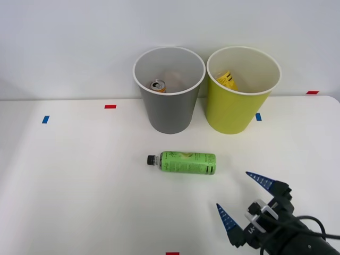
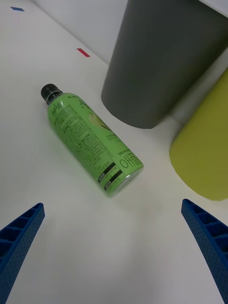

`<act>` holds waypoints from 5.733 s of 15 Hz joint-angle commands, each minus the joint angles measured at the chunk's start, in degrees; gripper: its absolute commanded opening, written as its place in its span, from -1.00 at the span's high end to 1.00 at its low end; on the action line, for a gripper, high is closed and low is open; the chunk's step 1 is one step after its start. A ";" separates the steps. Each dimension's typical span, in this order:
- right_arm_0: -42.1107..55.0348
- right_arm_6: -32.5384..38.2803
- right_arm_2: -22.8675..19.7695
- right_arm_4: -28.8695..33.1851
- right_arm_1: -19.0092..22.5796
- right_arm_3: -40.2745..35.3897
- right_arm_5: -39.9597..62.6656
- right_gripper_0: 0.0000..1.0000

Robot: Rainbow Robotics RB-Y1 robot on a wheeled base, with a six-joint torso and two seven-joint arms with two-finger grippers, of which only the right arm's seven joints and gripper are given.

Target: Put cans in the gray bin, plastic bottles in the light green bin

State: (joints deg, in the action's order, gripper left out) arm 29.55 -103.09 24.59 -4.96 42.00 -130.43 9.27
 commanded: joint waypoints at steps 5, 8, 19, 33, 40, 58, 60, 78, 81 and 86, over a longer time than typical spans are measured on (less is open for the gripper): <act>-18.30 1.57 6.79 -2.16 6.95 -5.01 23.25 -1.00; -27.44 1.22 9.16 -10.42 8.01 -7.91 36.96 -1.00; -56.80 -2.56 19.44 -29.93 3.88 7.03 50.06 -1.00; -67.87 -11.78 20.76 -37.58 -2.45 14.68 66.76 -1.00; -72.27 -11.96 21.20 -43.38 -5.26 19.86 68.08 -1.00; -77.28 -20.84 21.29 -41.18 -18.45 41.75 67.90 -1.00; -77.19 -21.19 21.29 -39.42 -19.15 41.92 67.90 -1.00; -77.28 -21.36 20.94 -35.47 -22.75 49.04 62.72 -0.83; -77.28 -21.28 20.76 -36.17 -22.58 49.04 62.80 0.80; -77.28 -21.36 18.39 -37.49 -22.31 47.99 65.27 0.99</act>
State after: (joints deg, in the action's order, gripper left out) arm -47.72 -124.58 44.04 -42.12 19.66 -81.79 73.27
